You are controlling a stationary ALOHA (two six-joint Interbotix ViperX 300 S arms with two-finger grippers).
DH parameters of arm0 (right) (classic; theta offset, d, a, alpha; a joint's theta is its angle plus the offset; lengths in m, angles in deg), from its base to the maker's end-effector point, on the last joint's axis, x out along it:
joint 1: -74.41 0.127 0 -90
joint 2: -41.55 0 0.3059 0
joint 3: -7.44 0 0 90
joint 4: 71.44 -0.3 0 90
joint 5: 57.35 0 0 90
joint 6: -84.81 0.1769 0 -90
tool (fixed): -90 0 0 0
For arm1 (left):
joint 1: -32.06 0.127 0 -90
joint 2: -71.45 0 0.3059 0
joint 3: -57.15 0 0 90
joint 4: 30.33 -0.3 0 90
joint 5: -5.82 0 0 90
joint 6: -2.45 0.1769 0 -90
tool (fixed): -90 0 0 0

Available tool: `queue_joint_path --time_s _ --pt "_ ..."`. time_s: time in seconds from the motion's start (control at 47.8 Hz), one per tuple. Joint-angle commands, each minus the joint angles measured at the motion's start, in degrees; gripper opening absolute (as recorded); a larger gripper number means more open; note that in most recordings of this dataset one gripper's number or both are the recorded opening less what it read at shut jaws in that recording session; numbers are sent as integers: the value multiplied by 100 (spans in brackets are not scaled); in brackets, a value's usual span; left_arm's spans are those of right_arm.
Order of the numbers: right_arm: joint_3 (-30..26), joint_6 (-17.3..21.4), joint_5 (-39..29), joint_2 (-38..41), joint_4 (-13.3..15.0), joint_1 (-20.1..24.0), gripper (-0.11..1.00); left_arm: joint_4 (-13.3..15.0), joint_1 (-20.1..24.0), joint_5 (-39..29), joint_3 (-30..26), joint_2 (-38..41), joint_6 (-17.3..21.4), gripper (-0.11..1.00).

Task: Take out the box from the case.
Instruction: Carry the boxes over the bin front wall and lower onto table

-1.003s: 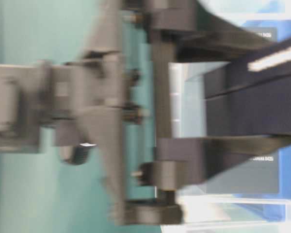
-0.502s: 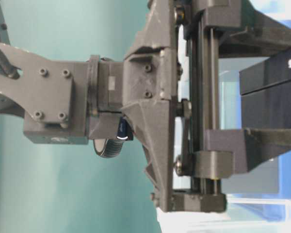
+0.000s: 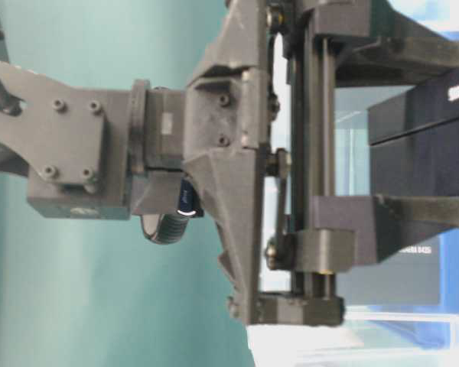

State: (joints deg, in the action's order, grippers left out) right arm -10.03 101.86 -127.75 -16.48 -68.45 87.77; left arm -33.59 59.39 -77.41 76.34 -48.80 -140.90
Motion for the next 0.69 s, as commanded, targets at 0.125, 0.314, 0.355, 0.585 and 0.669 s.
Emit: queue_joint_path --time_s 0.125,0.314,0.355,0.585,0.669 --pt "-53 0 -290 -343 44 9 68 -26 9 0 -62 9 -9 99" --pt "-70 -88 -88 -343 105 9 96 -35 18 44 -79 35 -9 99" --pt "-62 -70 -35 -343 105 9 95 -35 18 35 -79 35 -9 99" --pt "-70 -35 18 -343 88 9 94 -35 18 44 -79 35 0 99" --pt "-88 -35 26 -343 79 9 94 -35 18 35 -79 35 0 99"
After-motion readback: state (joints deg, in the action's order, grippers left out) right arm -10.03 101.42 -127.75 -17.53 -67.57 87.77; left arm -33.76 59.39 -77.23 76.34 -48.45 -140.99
